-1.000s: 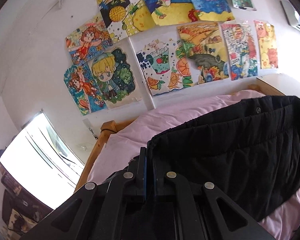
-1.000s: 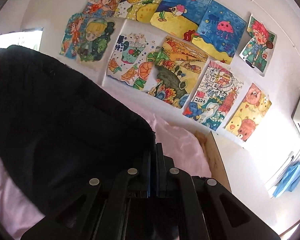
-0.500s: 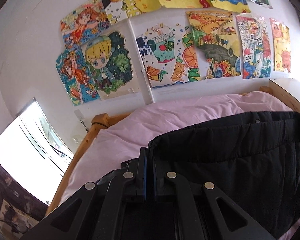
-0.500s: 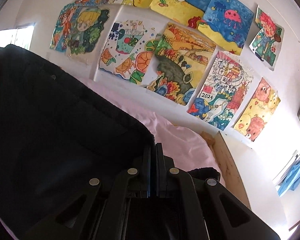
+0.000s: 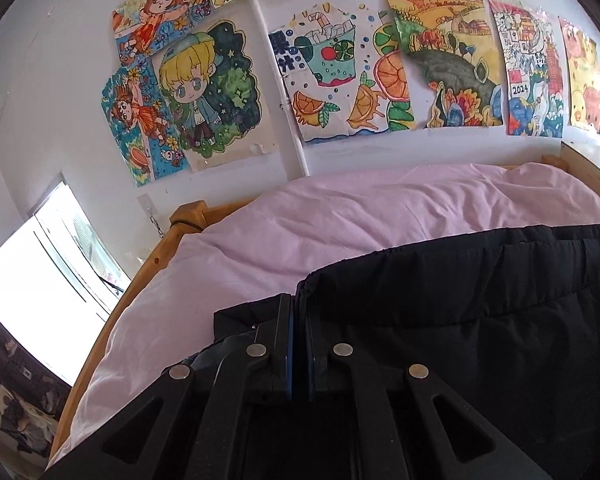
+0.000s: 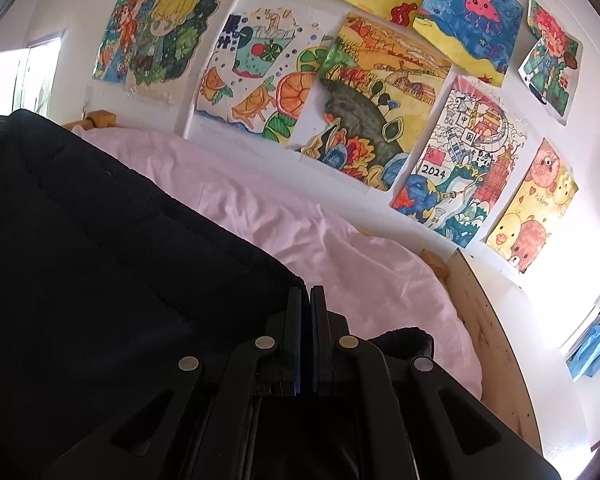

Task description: Fold large clothes

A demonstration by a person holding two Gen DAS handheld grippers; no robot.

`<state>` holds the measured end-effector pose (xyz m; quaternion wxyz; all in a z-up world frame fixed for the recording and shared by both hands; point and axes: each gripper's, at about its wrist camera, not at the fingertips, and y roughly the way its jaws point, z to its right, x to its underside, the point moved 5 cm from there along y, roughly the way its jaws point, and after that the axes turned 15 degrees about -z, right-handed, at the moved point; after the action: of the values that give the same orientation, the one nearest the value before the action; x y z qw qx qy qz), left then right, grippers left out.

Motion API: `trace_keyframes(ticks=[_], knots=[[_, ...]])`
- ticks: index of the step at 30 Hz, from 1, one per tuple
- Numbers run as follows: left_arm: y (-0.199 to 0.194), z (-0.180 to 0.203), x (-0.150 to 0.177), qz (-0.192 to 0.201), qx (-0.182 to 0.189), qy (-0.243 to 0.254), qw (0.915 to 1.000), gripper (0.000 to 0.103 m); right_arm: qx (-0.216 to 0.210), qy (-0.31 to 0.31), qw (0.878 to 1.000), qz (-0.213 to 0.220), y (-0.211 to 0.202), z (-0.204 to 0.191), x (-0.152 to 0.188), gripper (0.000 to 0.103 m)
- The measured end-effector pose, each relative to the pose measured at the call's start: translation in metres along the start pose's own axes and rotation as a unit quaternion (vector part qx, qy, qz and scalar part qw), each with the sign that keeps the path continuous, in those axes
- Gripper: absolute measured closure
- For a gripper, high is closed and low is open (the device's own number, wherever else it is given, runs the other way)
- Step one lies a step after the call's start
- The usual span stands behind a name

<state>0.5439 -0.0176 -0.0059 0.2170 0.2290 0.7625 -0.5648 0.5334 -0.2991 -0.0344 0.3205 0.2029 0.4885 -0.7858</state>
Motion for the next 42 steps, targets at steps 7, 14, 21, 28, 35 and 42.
trace_keyframes(ticks=[7, 14, 21, 28, 35, 42], knots=[[0.023, 0.006, -0.002, -0.013, -0.001, -0.007, 0.9999, 0.098, 0.001, -0.004, 1.0, -0.019, 0.024, -0.007, -0.001, 0.1], [0.046, 0.011, 0.0, -0.043, 0.008, -0.016, 0.9989, 0.096, -0.003, -0.009, 0.999, -0.044, 0.05, -0.016, 0.0, 0.099], [0.045, 0.008, 0.001, -0.057, 0.031, -0.022, 0.9976, 0.094, 0.006, -0.005, 0.998, -0.059, 0.067, -0.015, 0.001, 0.1], [0.035, 0.005, 0.005, -0.071, 0.069, -0.022, 0.9948, 0.071, -0.027, 0.022, 0.997, -0.07, 0.075, -0.004, 0.006, 0.1], [-0.01, 0.009, 0.015, -0.019, 0.113, -0.002, 0.9934, 0.015, -0.161, 0.062, 0.985, -0.03, 0.05, 0.02, 0.007, 0.037], [-0.044, 0.056, 0.061, -0.01, 0.243, 0.116, 0.963, 0.009, -0.268, 0.023, 0.963, -0.021, -0.003, 0.012, 0.064, 0.035]])
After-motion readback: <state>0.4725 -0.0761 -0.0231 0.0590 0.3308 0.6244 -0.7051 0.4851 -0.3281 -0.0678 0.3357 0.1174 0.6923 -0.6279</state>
